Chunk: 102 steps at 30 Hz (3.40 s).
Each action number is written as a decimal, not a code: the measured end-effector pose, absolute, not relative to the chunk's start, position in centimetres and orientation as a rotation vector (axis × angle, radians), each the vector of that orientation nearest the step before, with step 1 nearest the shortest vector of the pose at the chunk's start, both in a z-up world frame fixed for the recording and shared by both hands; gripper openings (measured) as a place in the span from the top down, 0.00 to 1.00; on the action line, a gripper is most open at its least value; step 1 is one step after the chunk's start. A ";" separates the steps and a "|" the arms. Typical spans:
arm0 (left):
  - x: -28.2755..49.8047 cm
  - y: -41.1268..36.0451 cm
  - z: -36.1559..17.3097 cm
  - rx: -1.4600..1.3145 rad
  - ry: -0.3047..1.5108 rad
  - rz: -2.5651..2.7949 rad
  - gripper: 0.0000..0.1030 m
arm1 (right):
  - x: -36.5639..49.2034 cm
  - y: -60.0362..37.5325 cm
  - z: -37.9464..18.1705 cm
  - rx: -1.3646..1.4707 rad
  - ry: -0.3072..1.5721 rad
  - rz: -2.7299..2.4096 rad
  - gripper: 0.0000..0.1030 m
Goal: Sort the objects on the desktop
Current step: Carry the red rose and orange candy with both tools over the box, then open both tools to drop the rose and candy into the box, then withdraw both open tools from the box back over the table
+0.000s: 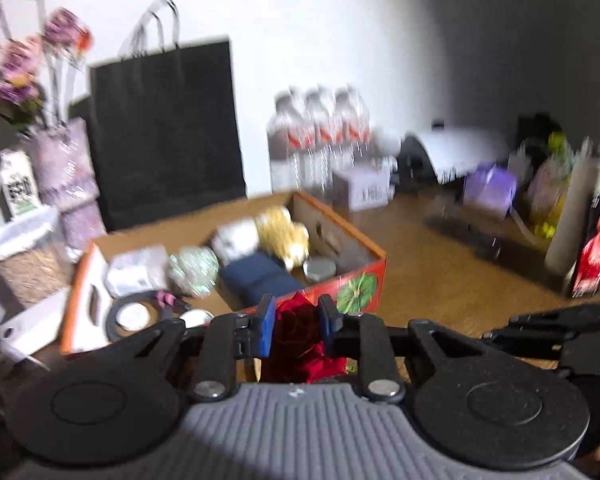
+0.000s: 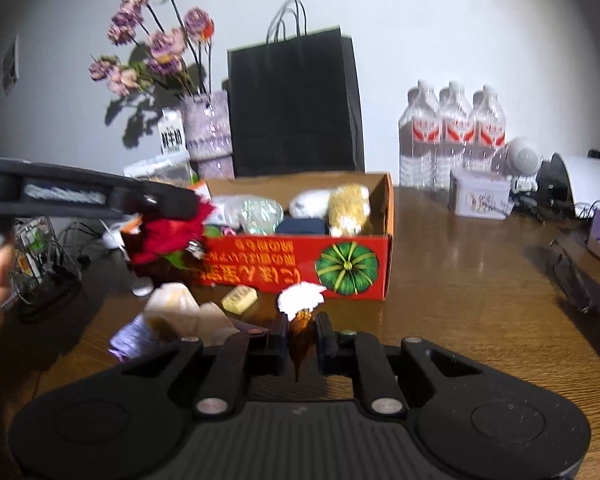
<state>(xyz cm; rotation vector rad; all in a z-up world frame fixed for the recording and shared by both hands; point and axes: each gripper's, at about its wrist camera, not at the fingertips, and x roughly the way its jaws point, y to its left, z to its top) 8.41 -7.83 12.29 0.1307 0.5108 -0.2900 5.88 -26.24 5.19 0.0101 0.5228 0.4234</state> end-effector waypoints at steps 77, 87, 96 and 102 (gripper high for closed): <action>18.5 5.2 11.9 -0.028 0.682 -0.113 0.19 | 20.6 -19.3 9.9 -0.063 0.659 0.421 0.55; 6.1 2.5 9.6 -0.060 0.548 -0.050 0.00 | 9.0 -23.2 7.3 -0.077 0.571 0.415 0.15; 0.2 -0.2 4.5 -0.045 0.566 -0.064 0.00 | 3.1 -24.6 2.8 -0.016 0.635 0.412 0.14; -1.6 -0.9 2.8 -0.051 0.584 -0.104 0.00 | 0.7 -24.6 1.5 -0.039 0.628 0.391 0.13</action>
